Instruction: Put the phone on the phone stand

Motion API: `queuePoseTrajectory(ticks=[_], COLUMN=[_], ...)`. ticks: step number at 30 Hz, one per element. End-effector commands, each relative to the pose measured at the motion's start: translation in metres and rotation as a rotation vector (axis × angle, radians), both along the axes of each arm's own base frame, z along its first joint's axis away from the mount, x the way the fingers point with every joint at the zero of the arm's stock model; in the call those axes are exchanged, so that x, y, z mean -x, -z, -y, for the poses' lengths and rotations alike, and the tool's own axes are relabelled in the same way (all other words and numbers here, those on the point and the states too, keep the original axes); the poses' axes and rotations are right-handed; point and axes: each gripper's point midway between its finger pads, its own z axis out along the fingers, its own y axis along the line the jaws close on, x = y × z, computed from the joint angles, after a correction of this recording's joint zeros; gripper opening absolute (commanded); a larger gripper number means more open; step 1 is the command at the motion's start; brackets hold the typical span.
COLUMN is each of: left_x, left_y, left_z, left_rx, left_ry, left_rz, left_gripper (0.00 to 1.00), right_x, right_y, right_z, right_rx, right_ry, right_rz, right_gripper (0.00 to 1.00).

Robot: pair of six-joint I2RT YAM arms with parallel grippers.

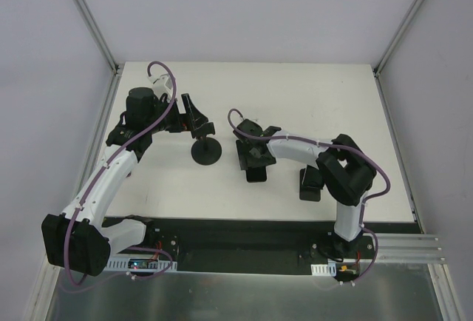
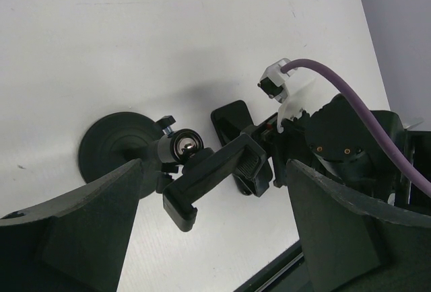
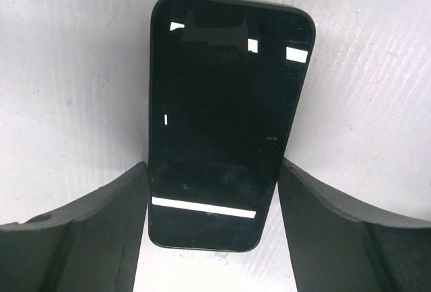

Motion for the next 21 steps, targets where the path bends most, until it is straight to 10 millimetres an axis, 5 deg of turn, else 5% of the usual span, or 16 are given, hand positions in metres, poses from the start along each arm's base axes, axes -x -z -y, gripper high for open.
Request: queuePoseTrajectory(ticks=[1,4,16,21], left_x=[0.001,0.001,0.001,0.001], left_y=[-0.010,-0.011,-0.014,-0.013], left_z=[0.004,0.004,0.002,0.001], left_rx=[0.022,0.026,0.015,0.008], left_ry=[0.006,0.011,0.001,-0.003], left_rz=[0.031,0.030,0.049,0.053], left_gripper=[0.85,0.85,0.85,0.85], right_x=[0.011,0.002,-0.011,-0.007], right_y=[0.005,-0.020,-0.086,-0.092], right_z=[0.010,0.007,0.009,0.012], right_rx=[0.041,-0.013,-0.188,-0.197], right_ry=[0.001,-0.034,-0.134,-0.141], right_rz=[-0.018,0.089,0.424,0.436], right_gripper=[0.13,0.01,0.01,0.01])
